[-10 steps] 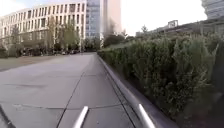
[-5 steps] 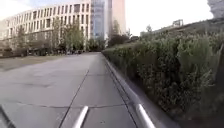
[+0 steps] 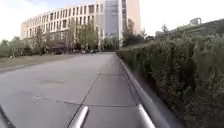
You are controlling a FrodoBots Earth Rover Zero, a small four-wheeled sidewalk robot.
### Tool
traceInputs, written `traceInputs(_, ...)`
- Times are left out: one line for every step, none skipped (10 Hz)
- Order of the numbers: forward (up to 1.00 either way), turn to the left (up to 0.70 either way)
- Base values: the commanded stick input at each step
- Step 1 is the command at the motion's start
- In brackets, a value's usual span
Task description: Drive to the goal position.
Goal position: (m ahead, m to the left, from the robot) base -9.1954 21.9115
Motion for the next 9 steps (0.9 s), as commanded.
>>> traceInputs(0.00,0.70)
traceInputs(0.00,0.70)
traceInputs(0.00,0.70)
traceInputs(0.00,0.70)
traceInputs(0.00,0.70)
traceInputs(0.00,0.70)
traceInputs(0.00,0.70)
traceInputs(0.00,0.70)
traceInputs(0.00,0.70)
